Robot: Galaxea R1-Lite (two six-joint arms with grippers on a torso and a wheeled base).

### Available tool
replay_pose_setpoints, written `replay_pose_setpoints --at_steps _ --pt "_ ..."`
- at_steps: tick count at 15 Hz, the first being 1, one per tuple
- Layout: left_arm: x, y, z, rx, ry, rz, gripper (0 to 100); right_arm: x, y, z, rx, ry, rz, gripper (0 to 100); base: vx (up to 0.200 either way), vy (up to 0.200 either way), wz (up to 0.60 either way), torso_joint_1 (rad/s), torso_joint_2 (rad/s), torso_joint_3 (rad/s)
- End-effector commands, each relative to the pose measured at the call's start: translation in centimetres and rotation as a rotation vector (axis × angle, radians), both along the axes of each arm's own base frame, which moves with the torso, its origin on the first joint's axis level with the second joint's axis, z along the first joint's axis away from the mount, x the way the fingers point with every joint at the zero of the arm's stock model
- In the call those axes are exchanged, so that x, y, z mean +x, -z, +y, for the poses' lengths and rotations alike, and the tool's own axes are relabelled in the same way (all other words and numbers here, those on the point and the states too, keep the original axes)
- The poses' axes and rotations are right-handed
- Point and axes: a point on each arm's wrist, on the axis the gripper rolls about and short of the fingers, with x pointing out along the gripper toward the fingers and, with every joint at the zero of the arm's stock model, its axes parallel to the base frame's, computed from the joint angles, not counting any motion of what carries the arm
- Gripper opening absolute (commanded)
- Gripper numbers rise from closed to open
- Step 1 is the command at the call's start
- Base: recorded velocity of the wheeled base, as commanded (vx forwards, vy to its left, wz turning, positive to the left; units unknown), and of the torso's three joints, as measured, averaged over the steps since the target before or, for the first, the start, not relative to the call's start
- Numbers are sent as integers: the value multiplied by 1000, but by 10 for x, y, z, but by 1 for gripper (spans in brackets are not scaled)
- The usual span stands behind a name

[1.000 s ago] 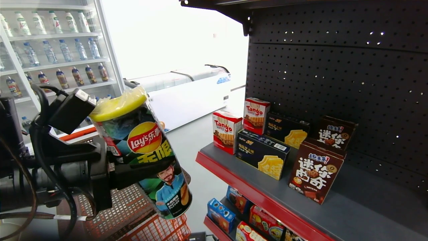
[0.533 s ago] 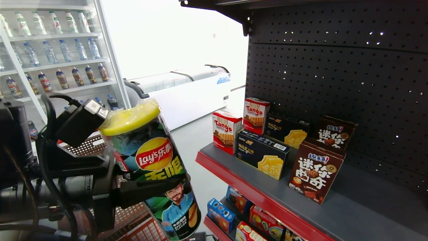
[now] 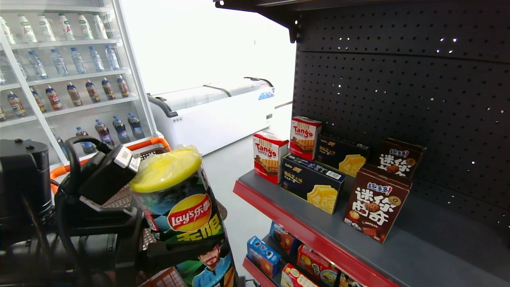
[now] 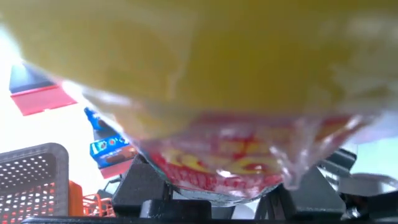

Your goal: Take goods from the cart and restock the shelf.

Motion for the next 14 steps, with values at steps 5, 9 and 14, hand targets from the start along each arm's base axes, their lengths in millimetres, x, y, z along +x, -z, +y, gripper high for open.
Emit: replay_pose_setpoints --at_steps 5,9,14 --pt "-3 4 -2 6 20 10 0 0 0 0 -1 -1 0 100 0 0 0 0 0 0" --pt "-4 5 -3 8 25 15 0 0 0 0 -1 -5 0 100 0 0 -300 4 1 1" --pt "-4 5 -3 9 25 14 0 0 0 0 -1 -7 0 100 0 0 -600 3 0 4"
